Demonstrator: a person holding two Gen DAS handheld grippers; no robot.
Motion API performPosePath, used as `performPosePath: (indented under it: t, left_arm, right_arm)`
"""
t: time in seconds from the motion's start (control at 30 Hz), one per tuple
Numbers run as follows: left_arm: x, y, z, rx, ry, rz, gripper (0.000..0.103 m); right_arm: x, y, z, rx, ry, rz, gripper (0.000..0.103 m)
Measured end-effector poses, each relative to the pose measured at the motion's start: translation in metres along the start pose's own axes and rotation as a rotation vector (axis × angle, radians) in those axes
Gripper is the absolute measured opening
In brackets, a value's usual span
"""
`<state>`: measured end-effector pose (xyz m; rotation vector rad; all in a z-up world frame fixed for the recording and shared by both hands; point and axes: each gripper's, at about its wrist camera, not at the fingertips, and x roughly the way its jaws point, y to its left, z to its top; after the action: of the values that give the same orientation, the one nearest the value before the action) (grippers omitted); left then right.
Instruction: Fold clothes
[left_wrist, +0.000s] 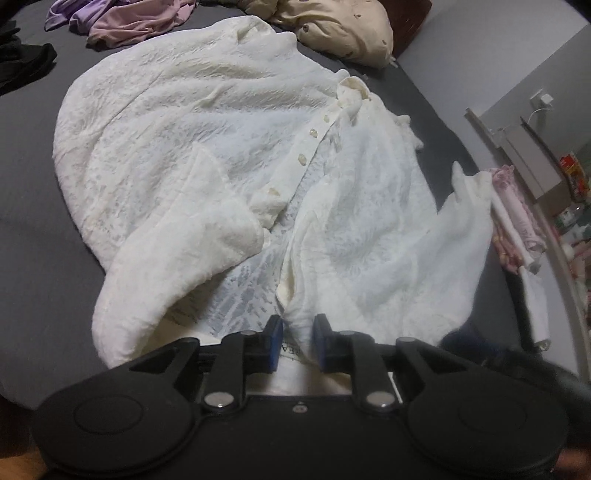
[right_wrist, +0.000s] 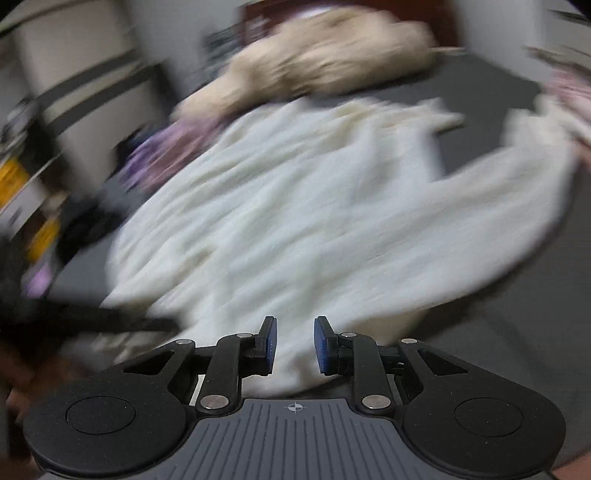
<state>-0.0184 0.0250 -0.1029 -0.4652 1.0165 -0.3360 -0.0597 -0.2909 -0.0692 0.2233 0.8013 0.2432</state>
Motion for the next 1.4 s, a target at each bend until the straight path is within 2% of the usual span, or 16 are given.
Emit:
performPosePath:
  t: [0.03, 0.07, 0.13, 0.2, 0.3, 0.4, 0.57, 0.63, 0.73, 0.83, 0.93, 1.07, 1.13, 1.17, 1.23, 1.4]
  left_arm:
    - [0.0, 0.002, 0.0, -0.005, -0.002, -0.005, 0.018]
    - [-0.001, 0.003, 0.0, -0.01, -0.005, -0.009, 0.018]
    - [-0.001, 0.004, 0.001, -0.016, -0.016, -0.017, 0.02]
    - [-0.004, 0.004, 0.002, -0.012, -0.034, -0.013, 0.022]
    - [-0.014, -0.002, 0.002, 0.039, -0.082, -0.01, 0.024]
    - [-0.019, -0.009, 0.006, 0.104, -0.108, -0.008, 0.031]
    - [0.001, -0.018, 0.018, 0.209, -0.04, 0.044, 0.031]
    - [0.011, -0.021, 0.021, 0.245, -0.006, 0.078, 0.031]
    - [0.015, -0.012, 0.017, 0.222, 0.006, 0.041, 0.031]
    - [0.013, 0.001, 0.013, 0.163, -0.012, -0.051, 0.031]
    - [0.015, 0.013, 0.013, 0.099, -0.018, -0.12, 0.031]
    - [0.016, 0.02, 0.018, 0.07, -0.027, -0.178, 0.031]
    - [0.017, 0.02, 0.02, 0.076, -0.031, -0.179, 0.031]
    - [0.018, 0.021, 0.02, 0.077, -0.028, -0.178, 0.031]
    - [0.019, 0.022, 0.021, 0.075, -0.021, -0.18, 0.029]
    - [0.021, 0.025, 0.023, 0.067, -0.009, -0.195, 0.028]
  right_arm:
    - [-0.002, -0.018, 0.008, 0.05, -0.01, -0.049, 0.036]
    - [-0.004, -0.034, 0.014, 0.096, -0.026, -0.084, 0.065]
    - [-0.013, -0.063, 0.026, 0.197, -0.076, -0.116, 0.085]
    - [-0.021, -0.085, 0.036, 0.278, -0.105, -0.123, 0.085]
    - [-0.027, -0.091, 0.052, 0.268, -0.112, -0.132, 0.085]
    - [-0.026, -0.07, 0.077, 0.148, -0.121, -0.099, 0.085]
    - [-0.011, -0.01, 0.138, -0.098, -0.163, 0.013, 0.085]
    - [0.009, 0.022, 0.164, -0.222, -0.175, 0.019, 0.084]
    - [0.056, 0.053, 0.202, -0.293, -0.12, 0.023, 0.084]
    - [0.125, 0.067, 0.243, -0.253, 0.012, 0.027, 0.075]
    - [0.196, 0.066, 0.28, -0.156, 0.117, -0.023, 0.067]
    - [0.272, 0.051, 0.319, -0.03, 0.172, -0.12, 0.067]
    - [0.298, 0.04, 0.331, 0.017, 0.182, -0.177, 0.065]
    - [0.308, 0.034, 0.336, 0.048, 0.187, -0.194, 0.058]
    - [0.322, 0.021, 0.341, 0.118, 0.197, -0.214, 0.052]
    - [0.34, -0.012, 0.344, 0.303, 0.212, -0.236, 0.051]
